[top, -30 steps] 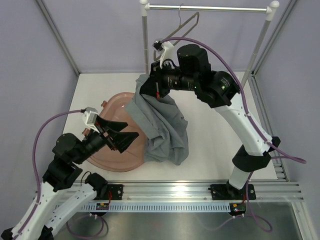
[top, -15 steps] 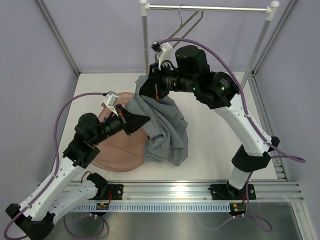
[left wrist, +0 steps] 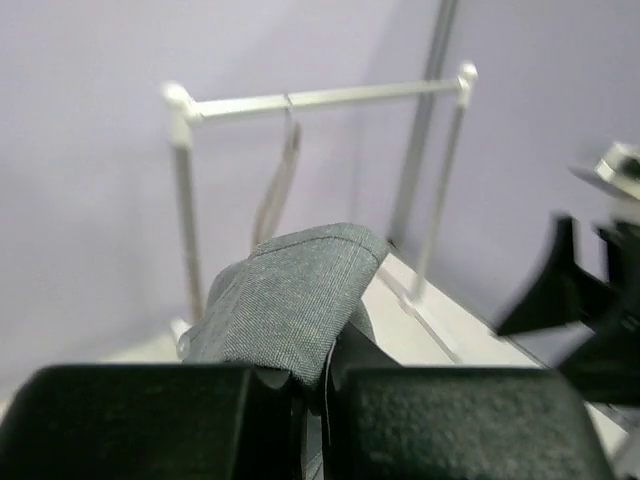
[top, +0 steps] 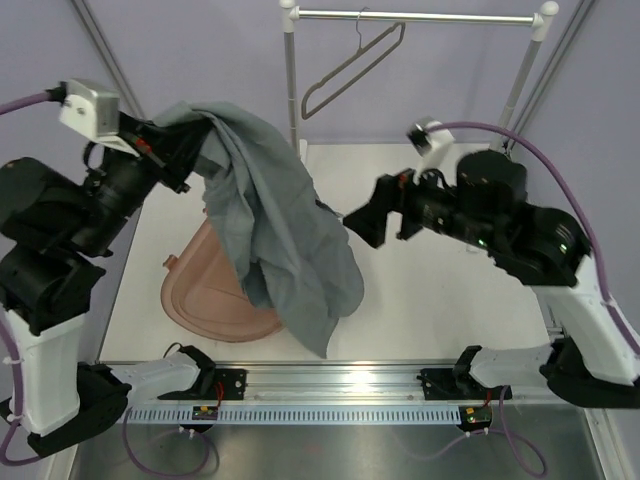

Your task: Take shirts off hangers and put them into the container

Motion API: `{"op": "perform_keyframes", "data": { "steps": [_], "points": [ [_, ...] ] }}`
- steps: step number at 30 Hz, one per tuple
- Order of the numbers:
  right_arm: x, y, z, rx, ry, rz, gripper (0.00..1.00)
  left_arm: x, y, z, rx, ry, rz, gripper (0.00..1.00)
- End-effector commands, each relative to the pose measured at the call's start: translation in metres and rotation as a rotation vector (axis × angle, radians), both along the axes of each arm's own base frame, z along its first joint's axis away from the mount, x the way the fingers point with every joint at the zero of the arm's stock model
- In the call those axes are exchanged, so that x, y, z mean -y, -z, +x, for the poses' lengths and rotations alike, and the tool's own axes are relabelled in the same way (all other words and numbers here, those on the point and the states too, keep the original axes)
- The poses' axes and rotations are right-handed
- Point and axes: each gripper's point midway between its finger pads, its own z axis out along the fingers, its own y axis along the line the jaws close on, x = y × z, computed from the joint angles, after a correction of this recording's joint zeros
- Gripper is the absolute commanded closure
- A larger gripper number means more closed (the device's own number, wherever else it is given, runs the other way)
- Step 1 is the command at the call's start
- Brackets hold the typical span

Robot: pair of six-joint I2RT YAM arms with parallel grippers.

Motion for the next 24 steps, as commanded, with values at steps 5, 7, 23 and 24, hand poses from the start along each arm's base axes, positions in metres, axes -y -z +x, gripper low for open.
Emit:
{"op": "perform_keyframes", "data": {
  "steps": [5,7,23,24],
  "points": [
    [0.048,0.048,-0.03,-0.043,0.07,0.008,0.13,-0.077,-0.074,-0.009,0.327,-0.353,0.1,1.0],
    [0.049,0.077,-0.032,-0.081,0.071,-0.02,0.2,-0.085,-0.102,-0.021,0.463,-0.385,0.032,1.0],
    [0.011,0.198,-0.062,-0.325,-0.094,-0.078,0.23,-0.102,-0.17,0.027,0.844,-0.745,-0.058,1.0],
    [0.008,0.198,-0.063,-0.324,-0.104,-0.085,0.23,-0.104,-0.175,0.033,0.85,-0.753,-0.062,1.0]
  ]
}}
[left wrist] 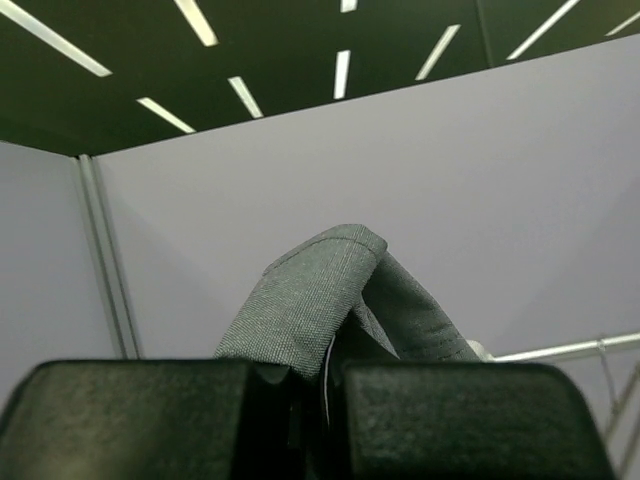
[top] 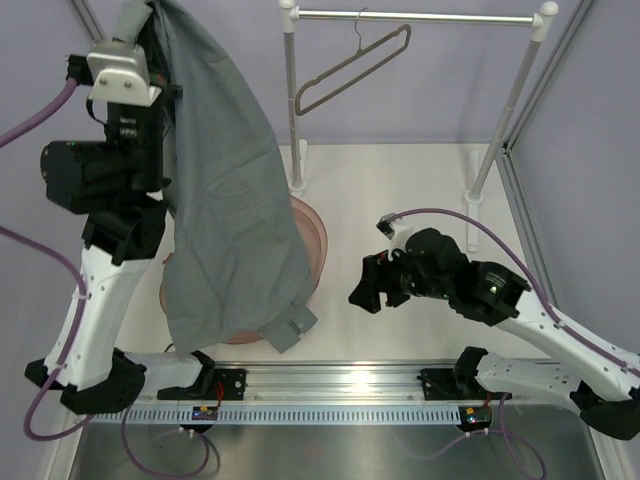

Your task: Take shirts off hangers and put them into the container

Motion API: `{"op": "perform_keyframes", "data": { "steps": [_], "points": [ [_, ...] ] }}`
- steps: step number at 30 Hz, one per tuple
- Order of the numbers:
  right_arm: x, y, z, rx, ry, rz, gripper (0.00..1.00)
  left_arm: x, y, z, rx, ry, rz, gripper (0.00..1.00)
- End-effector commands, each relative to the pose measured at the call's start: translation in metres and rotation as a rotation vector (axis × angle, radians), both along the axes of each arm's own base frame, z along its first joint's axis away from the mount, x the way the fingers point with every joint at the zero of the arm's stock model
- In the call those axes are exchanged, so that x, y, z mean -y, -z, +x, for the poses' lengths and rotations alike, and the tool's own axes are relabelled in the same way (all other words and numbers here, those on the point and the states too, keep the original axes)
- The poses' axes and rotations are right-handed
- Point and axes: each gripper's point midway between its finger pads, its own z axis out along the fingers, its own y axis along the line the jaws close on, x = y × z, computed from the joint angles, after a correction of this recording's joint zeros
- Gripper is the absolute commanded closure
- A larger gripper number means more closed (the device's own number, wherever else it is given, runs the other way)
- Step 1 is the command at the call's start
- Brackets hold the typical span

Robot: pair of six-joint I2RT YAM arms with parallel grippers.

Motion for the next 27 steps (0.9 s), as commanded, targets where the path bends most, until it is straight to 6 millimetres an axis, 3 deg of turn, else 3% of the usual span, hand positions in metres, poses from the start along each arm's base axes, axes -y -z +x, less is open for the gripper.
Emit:
{"op": "perform_keyframes", "data": {
  "steps": [1,2,4,7,11,16,18,21,27],
  "points": [
    [-0.031,-0.009,-0.001,-0.004,-0.063,0.065,0.23,-0.025,-0.048,-0.003,0.175,-0.06,-0.101,1.0],
    [-0.035,-0.007,-0.004,-0.007,-0.074,0.054,0.25,-0.038,-0.064,-0.009,0.215,-0.08,-0.113,1.0],
    [-0.039,-0.01,-0.004,-0.003,-0.084,0.06,0.25,-0.031,-0.066,0.013,0.214,-0.081,-0.092,1.0],
    [-0.04,-0.002,-0.004,-0.017,-0.078,0.05,0.25,-0.04,-0.074,0.018,0.248,-0.086,-0.117,1.0],
    [-0.037,0.004,-0.007,-0.026,-0.07,0.052,0.25,-0.039,-0.067,0.036,0.216,-0.03,-0.139,1.0],
    [-0.034,0.009,-0.005,-0.012,-0.057,0.05,0.25,-0.03,-0.042,0.057,0.137,-0.015,-0.118,1.0],
    [-0.033,0.008,-0.004,-0.003,-0.057,0.051,0.25,-0.033,-0.04,0.047,0.141,-0.007,-0.124,1.0],
    [-0.034,0.009,-0.004,0.0,-0.06,0.059,0.25,-0.027,-0.027,0.049,0.097,0.02,-0.107,1.0],
    [-0.039,0.011,-0.007,-0.02,-0.068,0.089,0.25,-0.022,-0.034,0.026,0.083,0.079,-0.077,1.0]
  ]
}}
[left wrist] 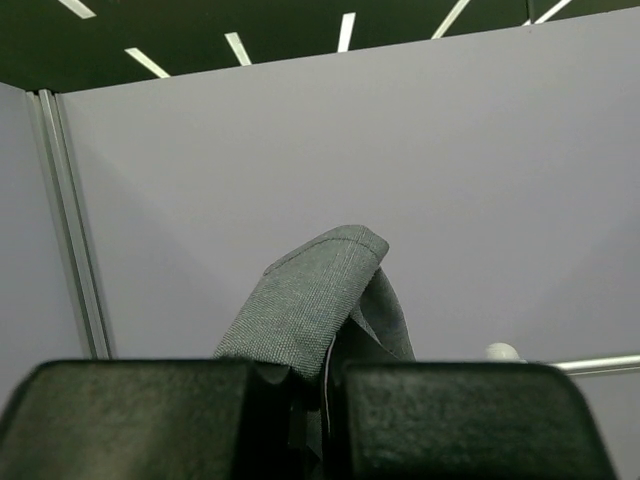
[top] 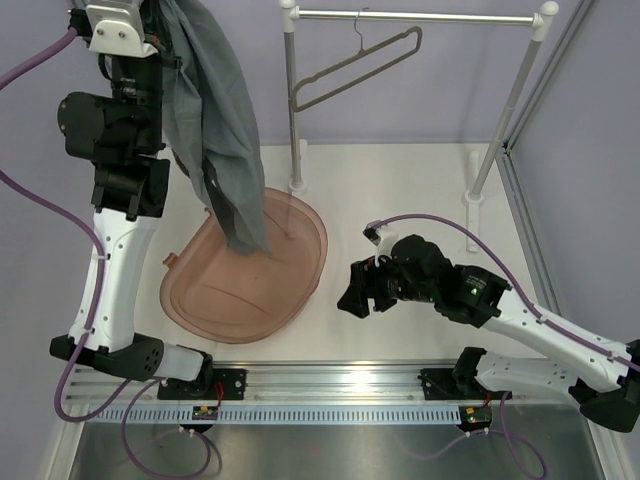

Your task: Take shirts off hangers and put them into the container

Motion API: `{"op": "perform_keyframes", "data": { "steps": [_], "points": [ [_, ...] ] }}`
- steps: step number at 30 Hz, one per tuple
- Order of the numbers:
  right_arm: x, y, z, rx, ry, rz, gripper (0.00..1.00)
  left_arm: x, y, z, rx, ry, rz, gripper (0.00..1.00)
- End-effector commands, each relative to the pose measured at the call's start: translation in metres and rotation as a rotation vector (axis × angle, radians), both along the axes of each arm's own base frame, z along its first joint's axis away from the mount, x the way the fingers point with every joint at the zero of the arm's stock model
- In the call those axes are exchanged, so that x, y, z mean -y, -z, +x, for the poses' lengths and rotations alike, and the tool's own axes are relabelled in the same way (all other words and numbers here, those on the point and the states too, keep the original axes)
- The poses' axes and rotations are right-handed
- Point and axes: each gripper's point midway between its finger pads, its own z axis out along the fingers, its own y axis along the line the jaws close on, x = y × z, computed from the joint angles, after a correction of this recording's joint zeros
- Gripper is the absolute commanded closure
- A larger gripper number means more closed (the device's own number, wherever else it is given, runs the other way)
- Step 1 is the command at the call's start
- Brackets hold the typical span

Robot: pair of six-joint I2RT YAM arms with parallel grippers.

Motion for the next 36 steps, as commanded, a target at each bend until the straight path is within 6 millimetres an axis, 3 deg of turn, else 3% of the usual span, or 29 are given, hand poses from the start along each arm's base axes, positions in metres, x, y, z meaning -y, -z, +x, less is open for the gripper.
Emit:
{"op": "perform_keyframes", "data": {
  "steps": [1,10,11,12,14,15,19,21,28,35,36],
  "points": [
    [-0.007,-0.013,-0.003,0.014,-0.012,0.071,0.25,-0.007,-0.046,-0.07,0.155,0.076,-0.025,1.0],
    [-0.001,-0.014,-0.008,0.002,0.001,0.1,0.25,-0.004,-0.042,-0.099,0.149,0.147,-0.015,1.0],
    [-0.002,-0.013,-0.009,0.0,-0.002,0.103,0.25,-0.001,-0.04,-0.094,0.131,0.156,-0.013,1.0],
    [-0.001,-0.013,-0.011,-0.008,-0.003,0.112,0.25,0.0,-0.049,-0.103,0.15,0.177,-0.015,1.0],
    [-0.001,-0.011,-0.012,-0.014,0.0,0.117,0.26,0.006,-0.051,-0.099,0.135,0.205,-0.002,1.0],
    [-0.001,-0.011,-0.012,-0.014,-0.001,0.119,0.26,0.007,-0.06,-0.109,0.158,0.235,-0.012,1.0],
    [0.002,-0.012,-0.014,-0.014,0.003,0.127,0.26,0.014,-0.064,-0.115,0.16,0.305,-0.032,1.0],
    [0.004,-0.013,-0.015,-0.011,0.005,0.132,0.26,0.017,-0.06,-0.114,0.149,0.322,-0.031,1.0],
    [0.011,-0.012,-0.017,-0.008,0.016,0.132,0.26,0.013,-0.024,-0.079,0.051,0.261,-0.067,1.0],
    [0.013,-0.009,-0.018,-0.011,0.018,0.125,0.25,-0.003,-0.005,-0.08,0.033,0.173,-0.086,1.0],
    [0.013,-0.009,-0.018,-0.012,0.02,0.127,0.25,-0.003,0.007,-0.072,0.003,0.166,-0.088,1.0]
  ]
}}
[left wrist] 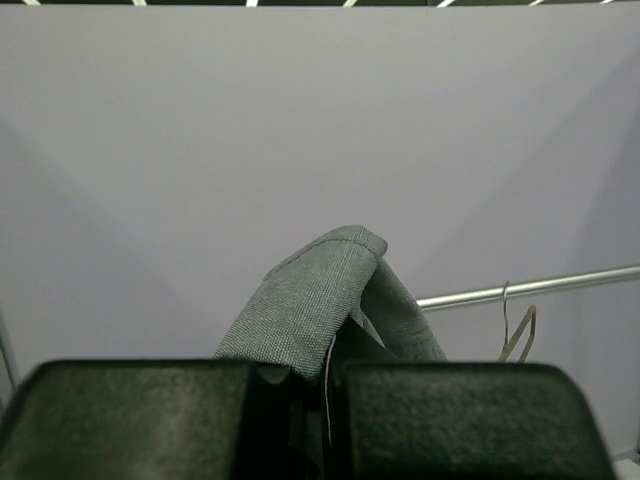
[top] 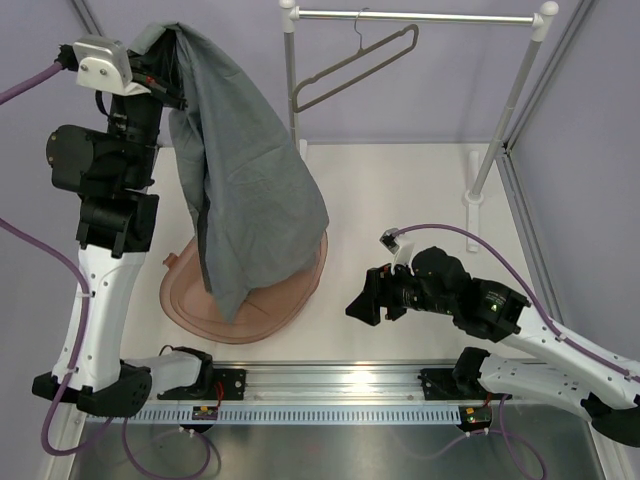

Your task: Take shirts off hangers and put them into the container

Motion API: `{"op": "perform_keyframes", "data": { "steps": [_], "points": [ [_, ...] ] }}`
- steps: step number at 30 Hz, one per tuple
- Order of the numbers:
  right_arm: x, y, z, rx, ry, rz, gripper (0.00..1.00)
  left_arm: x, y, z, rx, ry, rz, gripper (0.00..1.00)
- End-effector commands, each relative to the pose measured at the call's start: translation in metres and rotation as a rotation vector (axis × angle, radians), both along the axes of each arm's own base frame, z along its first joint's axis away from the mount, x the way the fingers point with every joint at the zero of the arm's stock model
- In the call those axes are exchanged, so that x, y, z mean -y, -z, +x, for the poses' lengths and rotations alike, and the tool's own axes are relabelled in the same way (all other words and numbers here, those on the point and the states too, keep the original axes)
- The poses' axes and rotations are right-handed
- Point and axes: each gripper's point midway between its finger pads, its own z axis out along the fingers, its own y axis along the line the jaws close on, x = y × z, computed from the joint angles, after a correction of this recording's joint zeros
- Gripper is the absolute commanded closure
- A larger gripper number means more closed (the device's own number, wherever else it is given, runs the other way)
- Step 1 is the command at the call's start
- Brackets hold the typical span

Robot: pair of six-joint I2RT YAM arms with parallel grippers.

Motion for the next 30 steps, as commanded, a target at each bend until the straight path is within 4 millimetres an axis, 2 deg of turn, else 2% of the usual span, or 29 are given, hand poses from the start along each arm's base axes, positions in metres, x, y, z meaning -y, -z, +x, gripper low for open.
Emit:
{"op": "perform_keyframes", "data": {
  "steps": [1,2,3,5,6,7,11,12,13,16,18,19,21,22,23,26,29,30],
  "points": [
    [-0.002,-0.005,-0.001,0.008,-0.003,0.022,0.25,-0.026,-0.017,-0.033,0.088,-0.077,-0.064,1.0],
    [-0.002,-0.006,-0.001,0.007,-0.002,0.024,0.25,-0.033,-0.015,-0.041,0.087,-0.088,-0.094,1.0],
    [-0.002,-0.006,-0.001,0.012,-0.001,0.023,0.25,-0.031,0.003,-0.032,0.046,-0.09,-0.094,1.0],
    [-0.001,-0.007,0.0,0.016,0.004,0.021,0.25,-0.032,0.015,-0.037,0.032,-0.075,-0.117,1.0],
    [0.0,-0.007,0.001,0.021,0.009,0.02,0.25,-0.037,0.017,-0.05,0.042,-0.069,-0.135,1.0],
    [0.001,-0.008,0.002,0.025,0.013,0.021,0.25,-0.036,0.037,-0.042,-0.006,-0.072,-0.135,1.0],
    [0.007,-0.013,0.004,0.051,0.035,0.015,0.25,-0.041,0.073,-0.049,-0.129,-0.066,-0.178,1.0],
    [0.008,-0.015,0.006,0.06,0.044,0.016,0.24,-0.042,0.08,-0.058,-0.148,-0.057,-0.174,1.0],
    [0.009,-0.016,0.006,0.067,0.043,0.019,0.24,-0.041,0.094,-0.056,-0.181,-0.057,-0.169,1.0],
    [0.008,-0.016,0.007,0.077,0.042,0.019,0.24,-0.04,0.112,-0.073,-0.209,-0.027,-0.166,1.0],
    [0.005,-0.013,0.008,0.071,0.037,0.016,0.24,-0.04,0.117,-0.084,-0.212,-0.006,-0.16,1.0],
    [0.004,-0.012,0.008,0.07,0.031,0.017,0.24,-0.042,0.113,-0.102,-0.183,0.012,-0.169,1.0],
    [0.001,-0.01,0.006,0.057,0.021,0.023,0.23,-0.044,0.12,-0.114,-0.188,0.023,-0.17,1.0],
    [0.0,-0.009,0.006,0.055,0.021,0.027,0.23,-0.047,0.116,-0.132,-0.16,0.038,-0.174,1.0],
    [0.0,-0.008,0.005,0.051,0.02,0.033,0.23,-0.047,0.116,-0.139,-0.153,0.045,-0.173,1.0],
    [0.0,-0.006,0.004,0.048,0.02,0.037,0.23,-0.052,0.122,-0.159,-0.159,0.05,-0.172,1.0],
    [-0.001,-0.003,0.004,0.039,0.016,0.032,0.23,-0.058,0.132,-0.171,-0.17,0.035,-0.175,1.0],
    [-0.002,-0.002,0.004,0.04,0.016,0.033,0.23,-0.059,0.143,-0.17,-0.205,0.027,-0.171,1.0]
  ]
}}
